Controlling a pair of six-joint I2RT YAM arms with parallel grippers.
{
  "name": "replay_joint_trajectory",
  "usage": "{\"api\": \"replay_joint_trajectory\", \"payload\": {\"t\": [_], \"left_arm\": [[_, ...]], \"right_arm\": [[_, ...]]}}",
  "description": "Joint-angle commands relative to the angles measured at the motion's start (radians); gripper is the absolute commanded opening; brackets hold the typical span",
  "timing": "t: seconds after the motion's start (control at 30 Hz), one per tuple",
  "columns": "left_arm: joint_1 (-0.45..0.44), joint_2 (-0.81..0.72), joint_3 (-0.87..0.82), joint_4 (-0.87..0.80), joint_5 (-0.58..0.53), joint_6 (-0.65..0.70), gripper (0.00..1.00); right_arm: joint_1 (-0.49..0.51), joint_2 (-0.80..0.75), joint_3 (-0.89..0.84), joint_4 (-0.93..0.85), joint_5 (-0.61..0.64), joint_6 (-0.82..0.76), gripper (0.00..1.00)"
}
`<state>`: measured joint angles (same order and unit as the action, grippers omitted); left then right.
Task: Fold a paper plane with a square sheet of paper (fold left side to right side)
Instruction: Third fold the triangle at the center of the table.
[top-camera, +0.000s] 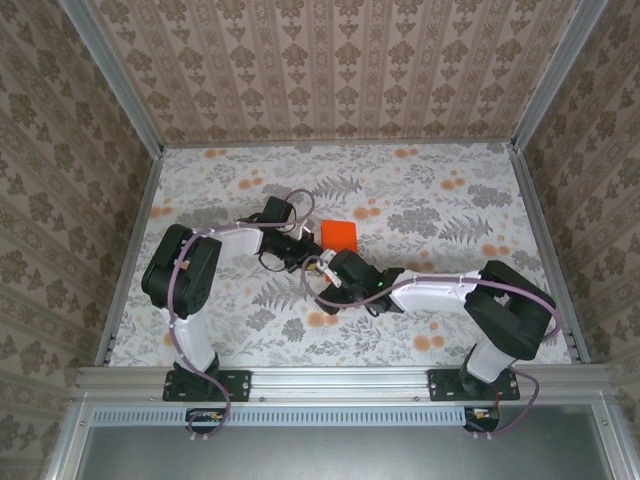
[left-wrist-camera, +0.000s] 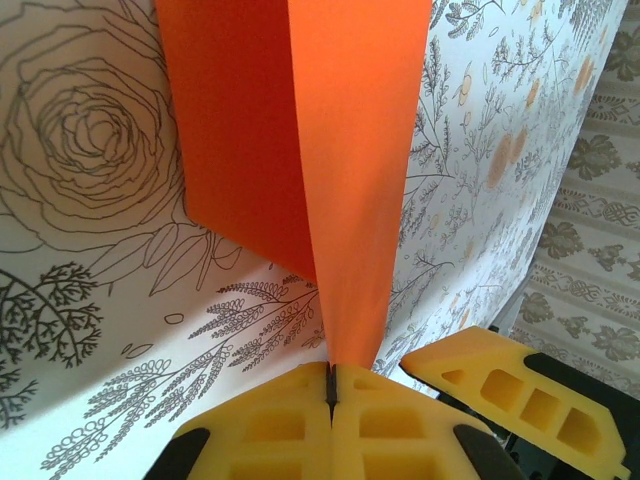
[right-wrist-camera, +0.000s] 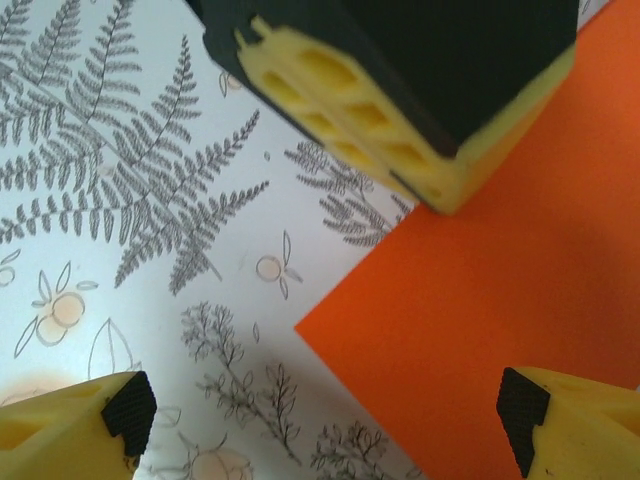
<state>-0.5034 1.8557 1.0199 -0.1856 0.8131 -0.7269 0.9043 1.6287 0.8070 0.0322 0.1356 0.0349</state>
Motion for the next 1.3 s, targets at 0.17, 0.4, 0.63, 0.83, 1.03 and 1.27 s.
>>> {"api": "replay_joint_trajectory", "payload": {"t": [0.17, 0.4, 0.63, 0.83, 1.03, 1.27], "left_arm": [[0.006, -0.024, -0.013, -0.005, 0.018, -0.008, 0.03], [0.006, -0.026, -0.012, -0.007, 0.018, -0.009, 0.03], [0.006, -0.024, -0.010, -0.011, 0.018, -0.008, 0.03], [0.006, -0.024, -0.011, -0.015, 0.018, -0.005, 0.03], [0.006, -0.023, -0.012, -0.024, 0.013, 0.003, 0.03], [0.008, -0.024, -0.006, -0.044, 0.004, 0.018, 0.06]], "right_arm": [[0.011, 0.067, 0.061, 0.010, 0.032, -0.061, 0.92], [0.016, 0.090, 0.077, 0.015, 0.039, -0.064, 0.87], [0.016, 0.103, 0.095, 0.005, 0.050, -0.064, 0.69], [0.016, 0.102, 0.096, 0.005, 0.054, -0.059, 0.53], [0.015, 0.090, 0.100, -0.004, 0.061, -0.056, 0.34], [0.013, 0.071, 0.104, -0.027, 0.045, -0.058, 0.04]]}}
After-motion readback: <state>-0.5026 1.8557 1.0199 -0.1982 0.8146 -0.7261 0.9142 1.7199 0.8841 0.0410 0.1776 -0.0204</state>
